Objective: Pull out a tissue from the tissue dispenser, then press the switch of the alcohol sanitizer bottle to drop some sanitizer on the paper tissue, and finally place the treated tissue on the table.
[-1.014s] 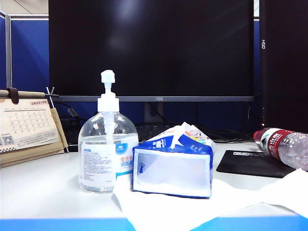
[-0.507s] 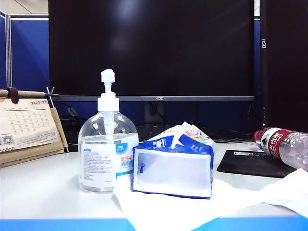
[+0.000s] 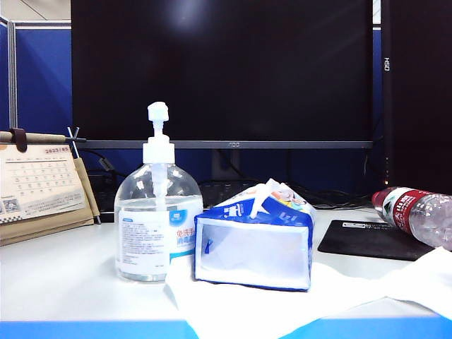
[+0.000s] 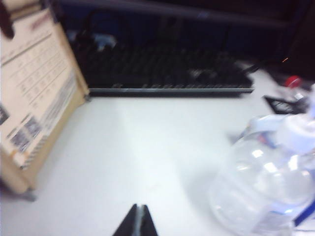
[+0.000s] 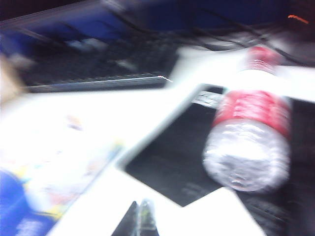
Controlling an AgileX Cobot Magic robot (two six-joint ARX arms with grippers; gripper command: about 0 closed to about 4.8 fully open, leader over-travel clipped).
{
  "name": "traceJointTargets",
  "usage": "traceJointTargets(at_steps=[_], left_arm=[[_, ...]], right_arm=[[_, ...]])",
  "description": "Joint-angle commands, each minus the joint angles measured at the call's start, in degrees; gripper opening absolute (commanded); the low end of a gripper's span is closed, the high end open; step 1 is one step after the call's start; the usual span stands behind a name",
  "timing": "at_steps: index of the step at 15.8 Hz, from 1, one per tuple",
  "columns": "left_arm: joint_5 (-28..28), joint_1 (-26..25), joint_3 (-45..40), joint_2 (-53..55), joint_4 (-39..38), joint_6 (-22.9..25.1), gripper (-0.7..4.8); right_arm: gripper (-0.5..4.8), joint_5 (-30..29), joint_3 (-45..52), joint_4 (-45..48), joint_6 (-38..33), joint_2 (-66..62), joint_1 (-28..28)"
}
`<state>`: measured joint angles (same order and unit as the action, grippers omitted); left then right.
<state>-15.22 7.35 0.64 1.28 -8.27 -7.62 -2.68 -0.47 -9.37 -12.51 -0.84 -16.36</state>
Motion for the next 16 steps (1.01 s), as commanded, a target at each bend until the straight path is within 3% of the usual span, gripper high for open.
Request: traceJointTargets(at_steps=[1, 2, 3, 16], left_arm=[[4.1, 0.0, -0.1, 0.1, -1.1, 3.2, -0.05], [8.2, 0.0, -0.1, 0.1, -1.6, 3.0, -0.05], [9.7, 0.0, -0.1, 0.1, -1.7, 2.7, -0.05], [10.1, 0.0, 0.0, 0.1, -1.7, 2.5, -0.04]], right_arm=[[-0.01, 1.8, 0.3, 1.6, 7.4, 0.0, 0.0], [-0.01, 1.8, 0.3, 1.0, 13.1, 0.0, 0.0], [-0.01, 2.3, 0.3, 0.9, 13.9, 0.0, 0.0], [0.00, 2.6, 0.3, 2.3, 13.4, 0.0, -0.1]])
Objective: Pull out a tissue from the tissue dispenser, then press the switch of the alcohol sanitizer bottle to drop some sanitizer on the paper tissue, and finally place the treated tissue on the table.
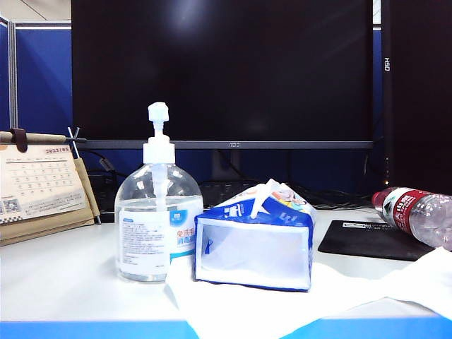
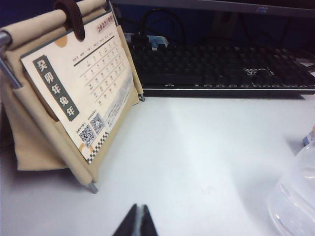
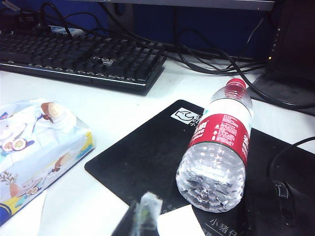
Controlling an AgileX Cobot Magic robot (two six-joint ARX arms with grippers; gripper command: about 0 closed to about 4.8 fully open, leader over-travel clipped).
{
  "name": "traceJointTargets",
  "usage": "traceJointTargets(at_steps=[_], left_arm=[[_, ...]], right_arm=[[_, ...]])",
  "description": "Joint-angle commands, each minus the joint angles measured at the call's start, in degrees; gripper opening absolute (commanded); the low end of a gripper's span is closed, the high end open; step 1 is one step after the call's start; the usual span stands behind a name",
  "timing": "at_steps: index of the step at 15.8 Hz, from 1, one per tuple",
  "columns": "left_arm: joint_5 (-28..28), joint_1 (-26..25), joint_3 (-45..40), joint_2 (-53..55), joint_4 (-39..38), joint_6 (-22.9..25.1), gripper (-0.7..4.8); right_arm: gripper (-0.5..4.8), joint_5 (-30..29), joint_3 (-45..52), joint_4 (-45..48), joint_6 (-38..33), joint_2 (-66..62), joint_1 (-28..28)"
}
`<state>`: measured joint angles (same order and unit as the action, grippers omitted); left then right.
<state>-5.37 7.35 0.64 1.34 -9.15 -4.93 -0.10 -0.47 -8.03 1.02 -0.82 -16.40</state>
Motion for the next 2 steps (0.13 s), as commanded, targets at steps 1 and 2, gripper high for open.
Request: traceJointTargets(at_steps=[1, 2], left_arm=[[0.2, 0.0, 0.0, 0.0, -0.8, -0.2, -0.04], [0.2, 0.0, 0.0, 0.0, -0.8, -0.2, -0.04]], right_arm=[[-0.01, 0.0, 0.3, 1.0, -0.1, 0.0, -0.1], [-0.01, 0.0, 0.3, 1.0, -0.1, 0.0, -0.1]])
